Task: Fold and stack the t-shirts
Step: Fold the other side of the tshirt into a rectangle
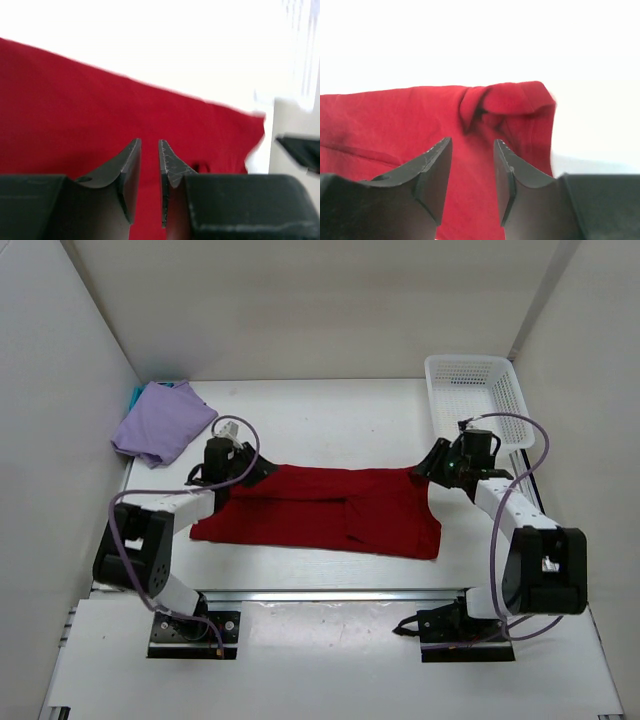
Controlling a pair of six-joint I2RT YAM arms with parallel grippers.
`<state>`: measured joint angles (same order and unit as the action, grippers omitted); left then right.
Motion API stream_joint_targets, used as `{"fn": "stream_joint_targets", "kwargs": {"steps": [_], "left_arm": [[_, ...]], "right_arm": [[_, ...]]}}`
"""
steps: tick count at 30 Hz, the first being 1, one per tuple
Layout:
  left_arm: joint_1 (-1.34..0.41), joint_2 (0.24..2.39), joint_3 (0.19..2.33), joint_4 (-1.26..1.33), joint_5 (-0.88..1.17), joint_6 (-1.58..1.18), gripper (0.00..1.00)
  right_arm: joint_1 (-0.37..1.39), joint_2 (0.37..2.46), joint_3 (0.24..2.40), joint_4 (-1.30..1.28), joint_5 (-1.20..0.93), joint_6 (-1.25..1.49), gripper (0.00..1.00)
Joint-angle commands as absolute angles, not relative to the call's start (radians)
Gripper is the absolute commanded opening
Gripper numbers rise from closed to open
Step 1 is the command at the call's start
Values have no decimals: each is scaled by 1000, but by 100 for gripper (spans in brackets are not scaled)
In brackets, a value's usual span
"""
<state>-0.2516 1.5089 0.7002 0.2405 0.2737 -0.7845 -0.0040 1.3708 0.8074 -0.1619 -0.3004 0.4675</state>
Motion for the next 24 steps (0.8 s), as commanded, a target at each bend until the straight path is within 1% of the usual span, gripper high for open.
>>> {"fn": "stream_joint_targets", "kwargs": {"steps": [1, 4, 5, 7, 10, 13, 14, 15, 16, 20, 24], "left_arm": [[-160, 1581, 756, 258, 327, -798, 32], [-78, 1649, 759, 282, 366, -825, 30], [-49, 1670, 759, 288, 379, -836, 31], [-9, 1701, 768, 302, 394, -851, 31], [63, 1773, 767, 316, 437, -879, 30], [104, 1813, 749, 337, 465, -905, 28], [124, 1818, 746, 334, 460, -900, 27], [139, 1812, 729, 337, 451, -899, 27], [149, 1806, 710, 334, 436, -897, 27], [216, 1775, 675, 311, 422, -897, 26], [279, 1741, 644, 316, 420, -911, 24]], "right_arm": [[2, 1433, 810, -20, -328, 502, 37], [14, 1502, 842, -40, -363, 480, 36], [23, 1522, 842, -31, -377, 477, 37], [17, 1540, 816, 24, -423, 489, 39], [2, 1568, 781, 119, -502, 543, 38], [-24, 1610, 776, 205, -572, 586, 29], [-23, 1621, 787, 228, -613, 595, 13], [-20, 1640, 791, 224, -620, 598, 3], [-11, 1650, 810, 207, -605, 598, 0], [-20, 1556, 790, 129, -413, 574, 0], [-67, 1477, 732, 182, -371, 575, 0]]}}
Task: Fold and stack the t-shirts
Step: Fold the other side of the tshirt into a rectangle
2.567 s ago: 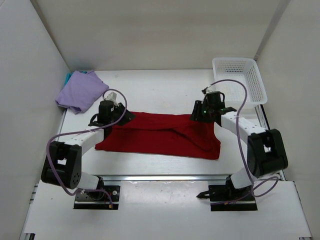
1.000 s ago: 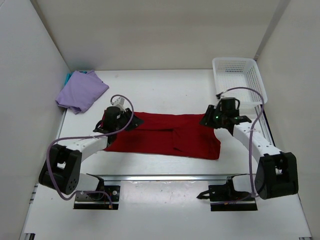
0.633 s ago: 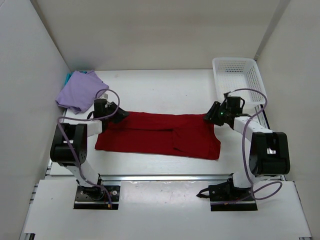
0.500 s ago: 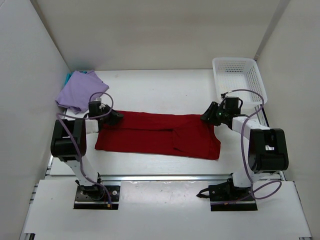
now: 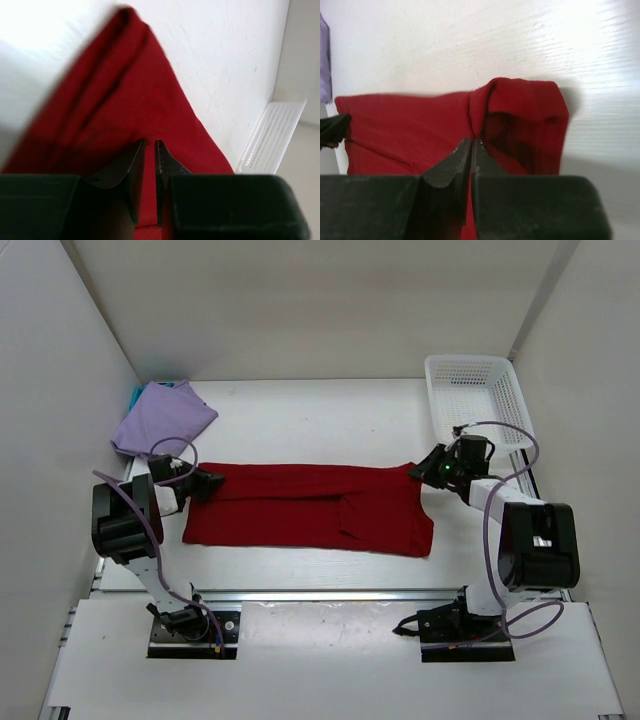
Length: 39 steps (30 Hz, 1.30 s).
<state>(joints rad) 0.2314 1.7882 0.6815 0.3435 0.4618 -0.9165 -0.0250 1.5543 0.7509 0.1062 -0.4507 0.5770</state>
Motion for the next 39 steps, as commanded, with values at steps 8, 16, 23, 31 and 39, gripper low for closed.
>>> {"fn": "stream_joint_targets", "kwargs": {"steps": [8, 16, 23, 31, 39], "left_arm": [[261, 1632, 650, 313, 431, -916, 27], [85, 1551, 666, 316, 370, -907, 28], [43, 1664, 687, 334, 354, -894, 27], [196, 1726, 649, 383, 413, -945, 25], [106, 1684, 673, 360, 385, -916, 26]], "right_arm": [[-43, 1486, 770, 138, -332, 555, 34], [-31, 1664, 830, 205, -406, 598, 40], [23, 1738, 891, 268, -307, 646, 0], [12, 1640, 792, 297, -135, 641, 2], [61, 1689, 845, 299, -230, 624, 27]]}}
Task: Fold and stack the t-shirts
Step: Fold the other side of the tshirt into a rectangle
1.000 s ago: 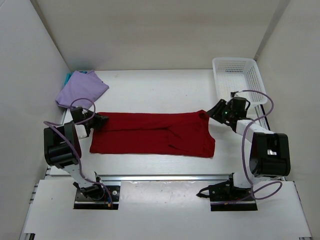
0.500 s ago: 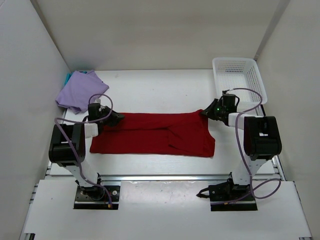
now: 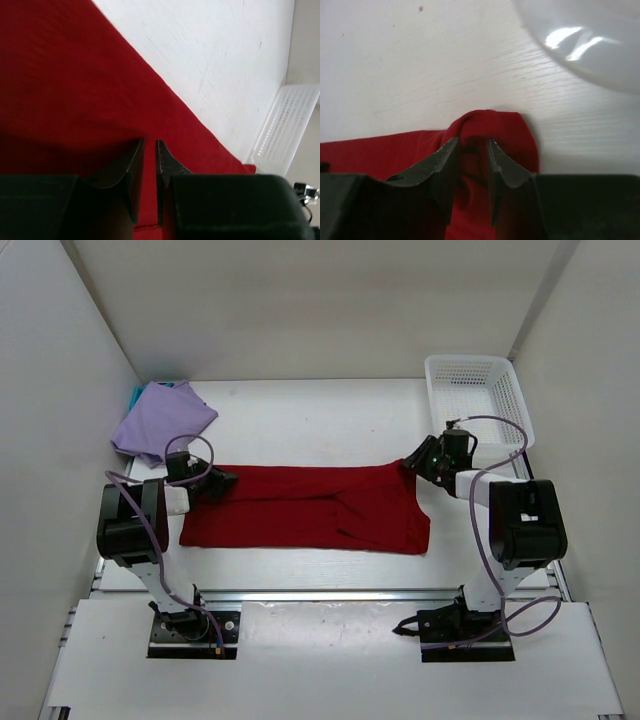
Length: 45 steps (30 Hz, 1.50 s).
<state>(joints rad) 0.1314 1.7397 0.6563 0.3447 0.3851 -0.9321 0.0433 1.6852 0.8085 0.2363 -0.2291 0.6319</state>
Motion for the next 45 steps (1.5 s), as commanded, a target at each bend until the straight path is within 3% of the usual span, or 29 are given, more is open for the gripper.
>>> {"fn": "stream_joint_targets", "kwargs": {"steps": [1, 16, 19, 20, 26, 34, 39, 45], "left_arm": [[101, 1687, 675, 353, 380, -910, 26], [133, 1721, 678, 374, 402, -942, 25], [138, 1733, 680, 376, 397, -948, 26], [143, 1741, 673, 388, 393, -951, 26], [182, 1776, 695, 385, 414, -960, 25], [251, 1769, 675, 370, 407, -936, 24], [244, 1778, 684, 362, 402, -936, 24], [256, 1772, 683, 367, 400, -940, 24]], "right_arm": [[70, 1704, 853, 292, -241, 626, 26], [51, 1761, 867, 330, -192, 695, 21], [43, 1770, 876, 313, -181, 703, 14], [43, 1764, 871, 317, -176, 701, 8], [37, 1770, 876, 318, -143, 715, 0], [-29, 1735, 893, 304, -112, 712, 0], [-35, 1746, 928, 316, -97, 686, 7], [-29, 1724, 911, 232, -17, 699, 2]]}}
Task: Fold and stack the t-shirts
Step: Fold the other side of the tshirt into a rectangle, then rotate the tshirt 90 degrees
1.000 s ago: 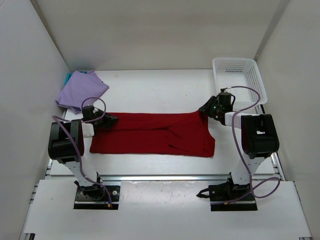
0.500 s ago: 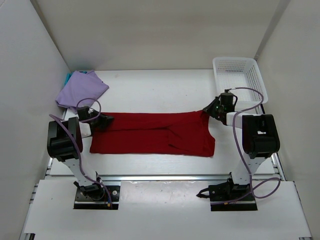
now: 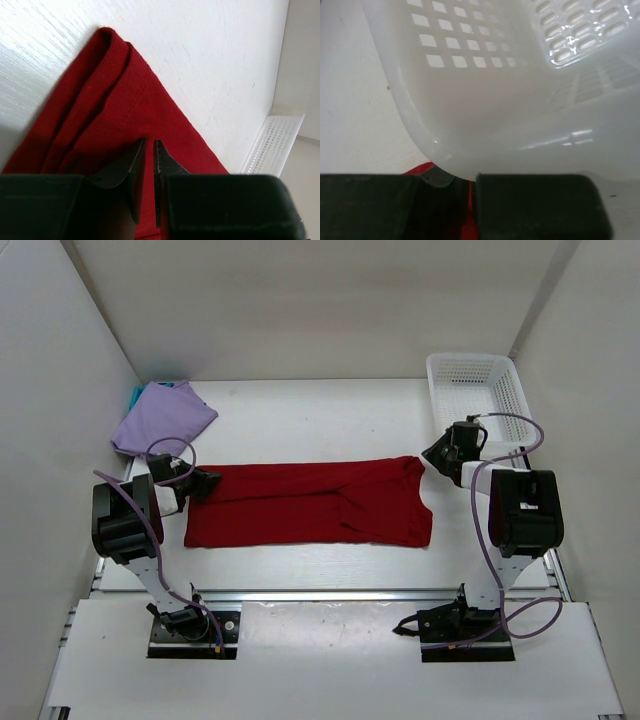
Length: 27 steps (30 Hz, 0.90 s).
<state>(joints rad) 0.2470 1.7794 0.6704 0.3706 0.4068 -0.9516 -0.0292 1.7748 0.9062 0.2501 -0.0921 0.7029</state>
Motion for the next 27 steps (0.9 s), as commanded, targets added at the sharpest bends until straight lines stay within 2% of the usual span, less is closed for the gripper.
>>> {"fn": "stream_joint_targets", "kwargs": {"steps": [1, 2, 4, 6, 7, 8, 9, 10, 14, 18, 27], "left_arm": [[255, 1773, 683, 367, 405, -939, 23], [253, 1766, 686, 376, 406, -946, 23], [255, 1750, 670, 391, 423, -963, 23], [220, 1723, 680, 399, 429, -976, 23], [210, 1700, 687, 396, 426, -976, 23], [198, 1689, 696, 390, 426, -965, 24], [172, 1666, 698, 381, 422, -963, 23], [158, 1639, 693, 377, 408, -962, 24], [54, 1578, 678, 357, 356, -925, 26], [29, 1640, 667, 388, 368, -951, 24], [215, 1747, 546, 512, 455, -1052, 24]], "right_arm": [[-26, 1718, 905, 233, -2, 703, 7], [-20, 1701, 879, 242, -5, 704, 13], [-25, 1671, 835, 299, -53, 709, 21], [-8, 1616, 828, 313, -87, 686, 24], [18, 1603, 842, 305, -104, 672, 24], [49, 1588, 854, 270, -121, 655, 17], [84, 1582, 877, 244, -152, 635, 6], [93, 1578, 876, 241, -162, 621, 1], [172, 1630, 880, 273, -287, 603, 0], [176, 1718, 879, 235, -293, 624, 0], [66, 1695, 706, 235, -268, 695, 0]]}}
